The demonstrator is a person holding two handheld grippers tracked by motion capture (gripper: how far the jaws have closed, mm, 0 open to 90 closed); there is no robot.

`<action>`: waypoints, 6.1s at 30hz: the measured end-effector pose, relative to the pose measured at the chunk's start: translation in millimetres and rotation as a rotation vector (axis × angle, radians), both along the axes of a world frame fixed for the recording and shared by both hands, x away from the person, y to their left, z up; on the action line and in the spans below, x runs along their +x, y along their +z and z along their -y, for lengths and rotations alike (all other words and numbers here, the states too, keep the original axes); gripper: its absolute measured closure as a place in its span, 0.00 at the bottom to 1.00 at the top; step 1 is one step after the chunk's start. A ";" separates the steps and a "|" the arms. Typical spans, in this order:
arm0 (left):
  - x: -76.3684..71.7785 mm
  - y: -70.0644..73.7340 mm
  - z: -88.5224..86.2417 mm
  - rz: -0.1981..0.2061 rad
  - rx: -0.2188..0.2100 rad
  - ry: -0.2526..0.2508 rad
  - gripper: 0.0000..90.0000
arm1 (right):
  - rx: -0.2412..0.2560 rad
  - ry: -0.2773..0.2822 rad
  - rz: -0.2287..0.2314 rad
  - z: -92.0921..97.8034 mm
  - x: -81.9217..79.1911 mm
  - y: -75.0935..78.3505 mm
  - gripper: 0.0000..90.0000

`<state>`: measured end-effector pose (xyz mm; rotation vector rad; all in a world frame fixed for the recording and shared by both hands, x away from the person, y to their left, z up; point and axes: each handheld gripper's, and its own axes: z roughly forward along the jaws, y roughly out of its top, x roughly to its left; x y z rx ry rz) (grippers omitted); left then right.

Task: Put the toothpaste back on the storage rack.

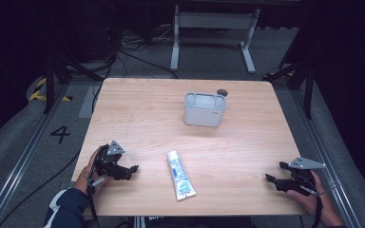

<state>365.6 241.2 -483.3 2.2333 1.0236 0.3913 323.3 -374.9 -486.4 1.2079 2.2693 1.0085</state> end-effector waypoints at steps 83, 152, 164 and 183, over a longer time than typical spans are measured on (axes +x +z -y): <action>-2.2 58.7 167.3 -0.007 0.395 -0.905 0.23 | -0.005 -0.026 -0.007 1.8 2.6 -0.4 0.16; 18.2 42.0 211.2 -0.186 0.539 -1.066 0.48 | 0.000 -0.024 -0.008 2.1 2.3 -0.3 0.16; 22.0 46.6 190.4 -0.145 0.364 -0.844 0.63 | -0.001 -0.020 -0.008 2.5 2.3 -0.4 0.16; 27.2 74.0 139.1 0.031 0.040 -0.528 0.71 | 0.001 -0.020 -0.008 2.5 2.1 -0.3 0.17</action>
